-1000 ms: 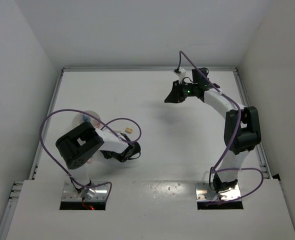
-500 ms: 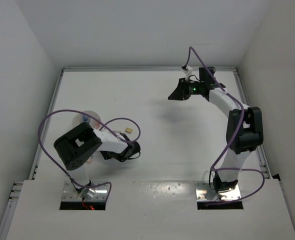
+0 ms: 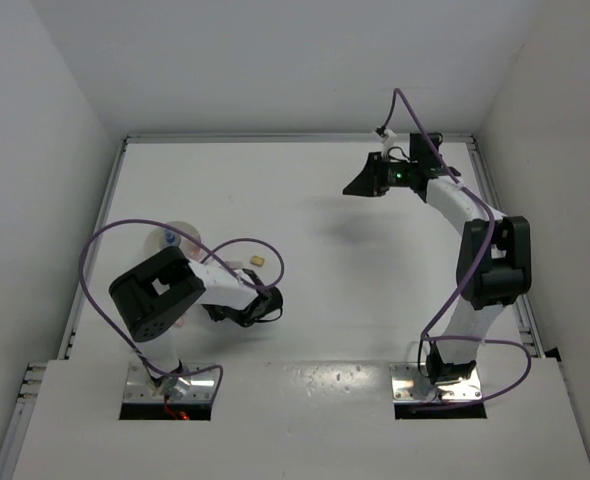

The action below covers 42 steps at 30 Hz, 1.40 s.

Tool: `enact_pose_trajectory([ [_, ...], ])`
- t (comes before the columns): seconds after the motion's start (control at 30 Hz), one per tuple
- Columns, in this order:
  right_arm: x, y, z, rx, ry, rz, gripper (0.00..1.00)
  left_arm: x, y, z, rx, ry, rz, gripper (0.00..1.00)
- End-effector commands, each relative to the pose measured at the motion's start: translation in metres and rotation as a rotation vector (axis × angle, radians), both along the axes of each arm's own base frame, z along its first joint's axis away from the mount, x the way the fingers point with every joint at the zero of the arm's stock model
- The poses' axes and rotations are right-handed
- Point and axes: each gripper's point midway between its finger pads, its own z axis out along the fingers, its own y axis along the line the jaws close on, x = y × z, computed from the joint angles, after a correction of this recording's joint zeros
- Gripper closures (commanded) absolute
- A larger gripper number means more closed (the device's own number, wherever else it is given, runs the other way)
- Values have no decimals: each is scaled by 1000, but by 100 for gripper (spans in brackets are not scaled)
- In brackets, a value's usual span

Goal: Sort the stationery into containers
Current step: Grab a piece of stationery with the left arm, then place the stationery into the container

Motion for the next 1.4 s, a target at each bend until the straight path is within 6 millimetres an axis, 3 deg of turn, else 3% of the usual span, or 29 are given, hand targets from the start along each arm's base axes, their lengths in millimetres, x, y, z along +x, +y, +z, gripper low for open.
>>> enact_pose_trajectory([
  [0.0,-2,1,26,37,-80,26,88,10,-27,10,-250,-301,185,91],
  [0.13,-3,1,23,36,-71,26,88,9,-57,29,-253,-315,115,91],
  [0.3,-2,1,24,37,-80,26,88,5,-107,52,-323,-322,14,91],
  [0.5,-5,2,21,42,-71,33,88,10,-123,83,-330,-362,-37,91],
  [0.83,-7,2,18,41,-62,33,88,34,-94,125,-316,-414,-35,91],
  [1.2,-7,2,18,41,-62,33,88,61,-41,158,-324,-446,88,91],
  [1.37,-7,2,18,41,-62,33,88,69,-32,144,-431,-404,123,91],
])
